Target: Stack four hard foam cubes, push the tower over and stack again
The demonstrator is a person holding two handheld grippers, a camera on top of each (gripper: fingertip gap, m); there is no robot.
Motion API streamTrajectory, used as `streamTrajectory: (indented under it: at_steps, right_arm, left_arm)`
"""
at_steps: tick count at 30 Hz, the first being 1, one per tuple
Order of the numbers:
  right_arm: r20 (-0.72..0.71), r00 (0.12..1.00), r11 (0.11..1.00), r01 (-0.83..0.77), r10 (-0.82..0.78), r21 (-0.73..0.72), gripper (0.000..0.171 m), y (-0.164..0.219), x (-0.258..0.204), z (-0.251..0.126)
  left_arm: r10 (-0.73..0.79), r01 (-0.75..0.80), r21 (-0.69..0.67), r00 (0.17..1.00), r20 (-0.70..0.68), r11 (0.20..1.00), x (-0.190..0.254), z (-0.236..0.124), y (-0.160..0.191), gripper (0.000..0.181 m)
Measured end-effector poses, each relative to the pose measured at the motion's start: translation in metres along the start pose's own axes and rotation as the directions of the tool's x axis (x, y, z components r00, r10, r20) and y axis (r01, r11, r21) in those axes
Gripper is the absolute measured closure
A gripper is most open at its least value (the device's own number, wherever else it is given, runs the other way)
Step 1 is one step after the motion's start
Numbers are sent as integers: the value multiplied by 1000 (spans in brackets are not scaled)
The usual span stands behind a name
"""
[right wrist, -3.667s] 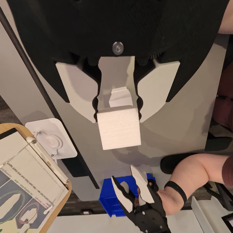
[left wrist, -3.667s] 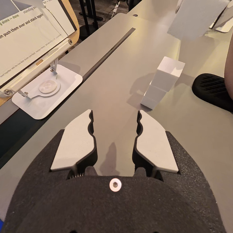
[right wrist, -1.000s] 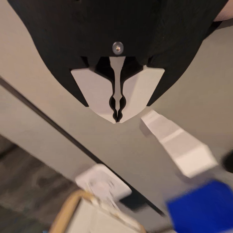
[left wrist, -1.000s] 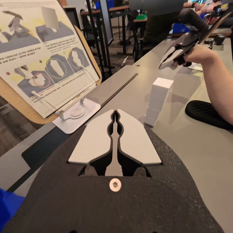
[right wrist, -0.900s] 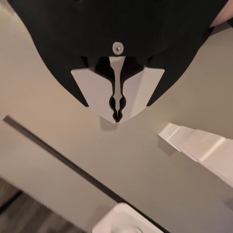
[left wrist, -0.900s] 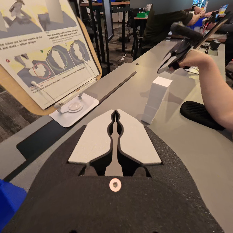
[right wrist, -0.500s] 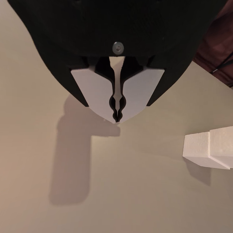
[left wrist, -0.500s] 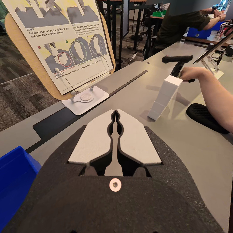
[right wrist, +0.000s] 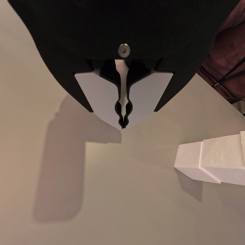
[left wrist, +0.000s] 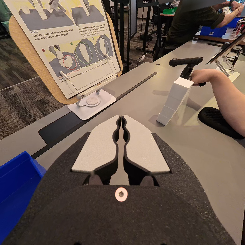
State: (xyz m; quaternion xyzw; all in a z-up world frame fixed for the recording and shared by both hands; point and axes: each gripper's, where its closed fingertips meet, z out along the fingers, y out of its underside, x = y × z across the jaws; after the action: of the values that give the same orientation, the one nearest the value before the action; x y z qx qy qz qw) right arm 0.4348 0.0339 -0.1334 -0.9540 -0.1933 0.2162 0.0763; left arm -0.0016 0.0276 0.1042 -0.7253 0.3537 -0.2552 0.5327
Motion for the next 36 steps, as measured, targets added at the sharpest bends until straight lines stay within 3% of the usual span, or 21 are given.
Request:
streamTrajectory:
  at_steps: [6, 18, 24, 29, 36]
  right_arm:
    - [-86, 996, 1000, -2, 2, -3, 171, -5, -9, -9]
    - [-45, 979, 980, 195, -196, -27, 171, -25, -83, 1]
    - [105, 911, 900, 366, -398, 237, 171, -67, -178, -5]
    - [-100, 899, 853, 437, -426, 285, 170, -81, -177, -19]
    - [-222, 882, 777, 472, -417, 417, 170, -92, -162, -62]
  left_arm:
    - [5, -5, -12, 1000, -1, 1000, 1, 1, 1, 181]
    - [9, -9, -25, 1000, -13, 1000, 6, 6, 3, 181]
    - [19, -20, -49, 1000, -23, 999, 10, 14, 5, 181]
    - [39, -40, -76, 999, -15, 996, 12, 20, 9, 180]
    - [50, -50, -33, 999, -7, 998, 14, 20, 1, 164]
